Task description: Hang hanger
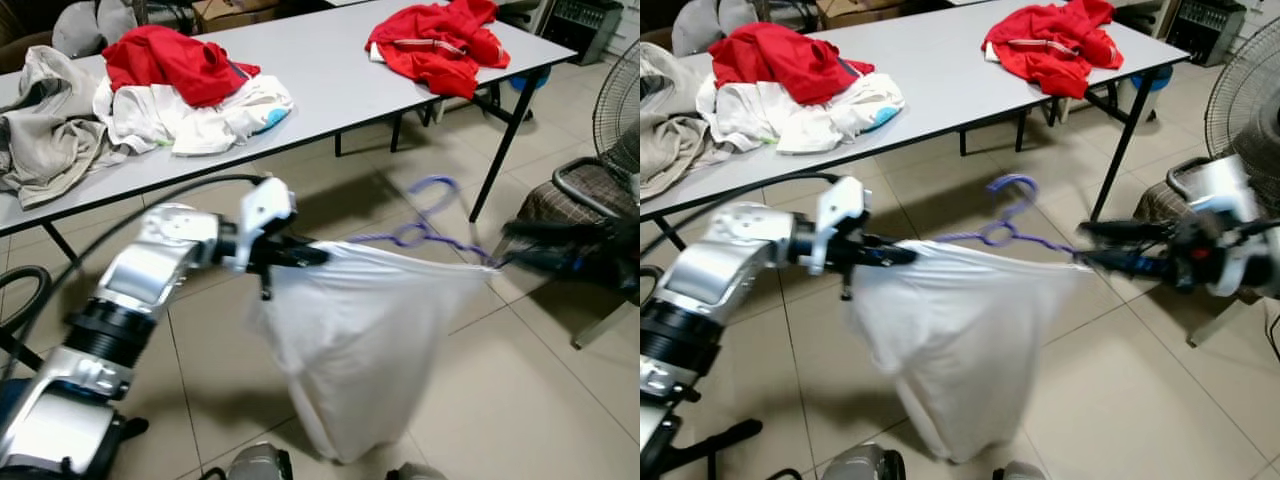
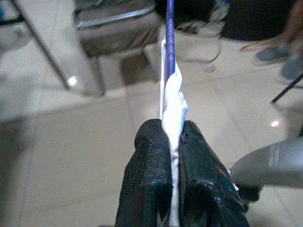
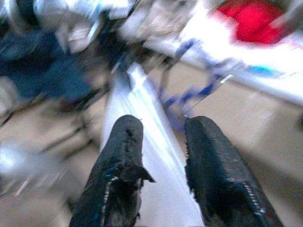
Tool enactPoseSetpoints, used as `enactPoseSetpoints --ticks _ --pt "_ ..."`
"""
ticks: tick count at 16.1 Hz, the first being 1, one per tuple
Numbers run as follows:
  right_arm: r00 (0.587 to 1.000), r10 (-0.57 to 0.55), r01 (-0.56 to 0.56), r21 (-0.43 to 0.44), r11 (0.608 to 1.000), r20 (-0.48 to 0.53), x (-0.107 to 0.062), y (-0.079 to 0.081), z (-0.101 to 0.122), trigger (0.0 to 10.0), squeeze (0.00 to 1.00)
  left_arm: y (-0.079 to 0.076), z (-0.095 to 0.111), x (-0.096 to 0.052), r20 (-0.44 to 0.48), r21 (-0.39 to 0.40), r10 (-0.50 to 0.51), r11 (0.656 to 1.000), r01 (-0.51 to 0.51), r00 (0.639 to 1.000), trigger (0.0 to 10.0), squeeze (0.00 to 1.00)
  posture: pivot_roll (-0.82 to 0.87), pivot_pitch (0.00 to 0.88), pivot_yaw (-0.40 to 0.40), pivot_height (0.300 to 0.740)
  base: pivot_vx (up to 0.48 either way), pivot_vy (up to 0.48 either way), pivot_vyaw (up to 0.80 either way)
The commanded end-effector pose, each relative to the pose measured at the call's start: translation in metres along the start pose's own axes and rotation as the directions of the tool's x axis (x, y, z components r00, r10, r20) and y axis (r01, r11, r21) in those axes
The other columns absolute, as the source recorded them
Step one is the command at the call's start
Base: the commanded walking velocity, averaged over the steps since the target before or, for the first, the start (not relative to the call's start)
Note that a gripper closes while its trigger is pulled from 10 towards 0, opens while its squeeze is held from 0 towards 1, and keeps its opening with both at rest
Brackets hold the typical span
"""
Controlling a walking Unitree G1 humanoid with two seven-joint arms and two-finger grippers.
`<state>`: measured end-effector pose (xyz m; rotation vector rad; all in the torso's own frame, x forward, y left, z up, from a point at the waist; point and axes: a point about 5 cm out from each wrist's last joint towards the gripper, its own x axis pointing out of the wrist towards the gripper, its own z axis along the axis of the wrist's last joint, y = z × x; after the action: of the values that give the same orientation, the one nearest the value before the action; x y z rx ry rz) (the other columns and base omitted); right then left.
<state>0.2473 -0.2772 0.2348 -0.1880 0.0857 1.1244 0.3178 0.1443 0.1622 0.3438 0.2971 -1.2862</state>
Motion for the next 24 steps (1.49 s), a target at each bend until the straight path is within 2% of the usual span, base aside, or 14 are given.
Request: enactPoseSetpoints --ticks 1,4,5,6,8,10,12,13,14,16,19,20,24 --pt "0.998 -0.049 0.049 -0.015 0.999 0.033 -0.004 0.002 0.006 10.0 1.0 0.003 0.001 -0.007 0.025 0.01 0.031 0.999 -0.031 0.999 0.0 0.0 -0.16 0.0 0.096 0.74 0.0 0.0 0.0" --pt "0.992 -0.123 0.123 0.012 0.992 -0.037 -0.004 0.008 -0.008 10.0 1.0 0.007 0.003 -0.005 0.063 0.021 0.07 0.997 -0.071 0.996 0.0 0.0 -0.16 0.0 0.096 0.74 0.0 0.0 0.0" --pt "0.978 -0.193 0.194 0.003 0.981 -0.079 -0.002 0.01 -0.018 10.0 1.0 0.011 0.005 -0.004 0.106 0.001 0.109 0.994 -0.109 0.988 0.0 0.0 -0.17 0.0 0.099 0.74 0.0 0.0 0.0" --pt "0.949 -0.299 0.299 -0.015 0.954 -0.104 0.003 0.008 -0.027 10.0 1.0 0.014 0.008 -0.004 0.163 -0.032 0.146 0.989 -0.143 0.976 0.0 0.0 -0.18 0.0 0.101 0.74 0.0 0.0 0.0" --pt "0.886 -0.438 0.419 -0.142 0.897 -0.153 0.017 0.007 -0.044 10.0 1.0 0.013 0.012 -0.003 0.243 -0.088 0.151 0.987 -0.133 0.958 0.0 0.0 -0.18 0.0 0.11 0.74 0.0 0.0 0.0" --pt "0.892 -0.43 0.408 -0.161 0.899 -0.141 0.028 0.013 -0.048 10.0 1.0 0.006 0.01 -0.001 0.249 -0.078 0.09 0.994 -0.072 0.964 0.0 0.0 -0.19 0.0 0.115 0.74 0.0 0.0 0.0" --pt "0.899 -0.396 0.354 -0.222 0.909 -0.187 0.027 0.015 -0.048 10.0 1.0 0.003 0.009 -0.001 0.227 -0.051 0.032 0.998 -0.021 0.973 0.0 0.0 -0.19 0.0 0.117 0.74 0.0 0.0 0.0" --pt "0.908 -0.351 0.294 -0.25 0.923 -0.228 0.024 0.017 -0.049 10.0 0.96 0.003 0.01 -0.001 0.217 -0.025 0.014 1.0 -0.009 0.976 0.0 0.0 -0.19 0.0 0.117 0.74 0.0 0.0 0.0" --pt "0.915 -0.307 0.234 -0.274 0.933 -0.263 0.023 0.018 -0.049 10.0 0.0 0.003 0.013 -0.001 0.212 0.001 -0.006 1.0 0.006 0.977 0.0 0.0 -0.19 0.0 0.116 0.74 0.0 0.0 0.0" --pt "0.922 -0.233 0.141 -0.291 0.946 -0.31 0.026 0.018 -0.049 10.0 0.0 0.001 0.018 0.001 0.199 0.04 -0.043 0.999 0.035 0.979 0.0 0.0 -0.19 0.0 0.11 0.74 0.0 0.0 0.0" --pt "0.918 -0.127 0.027 -0.261 0.965 -0.376 0.032 0.02 -0.053 10.0 0.0 -0.001 0.024 0.005 0.202 0.076 -0.085 0.995 0.071 0.976 0.0 0.0 -0.19 0.0 0.106 0.74 0.0 0.0 0.0" --pt "0.912 -0.131 0.013 -0.292 0.956 -0.389 0.035 0.012 -0.053 10.0 0.0 -0.004 0.029 0.007 0.2 0.105 -0.12 0.989 0.101 0.972 0.0 0.0 -0.18 0.0 0.102 0.74 0.0 0.0 0.0" --pt "0.918 -0.131 -0.005 -0.34 0.94 -0.375 0.04 0.002 -0.043 10.0 0.0 -0.005 0.03 0.008 0.18 0.129 -0.148 0.984 0.126 0.972 0.0 0.0 -0.18 0.0 0.094 0.74 0.0 0.0 0.0"
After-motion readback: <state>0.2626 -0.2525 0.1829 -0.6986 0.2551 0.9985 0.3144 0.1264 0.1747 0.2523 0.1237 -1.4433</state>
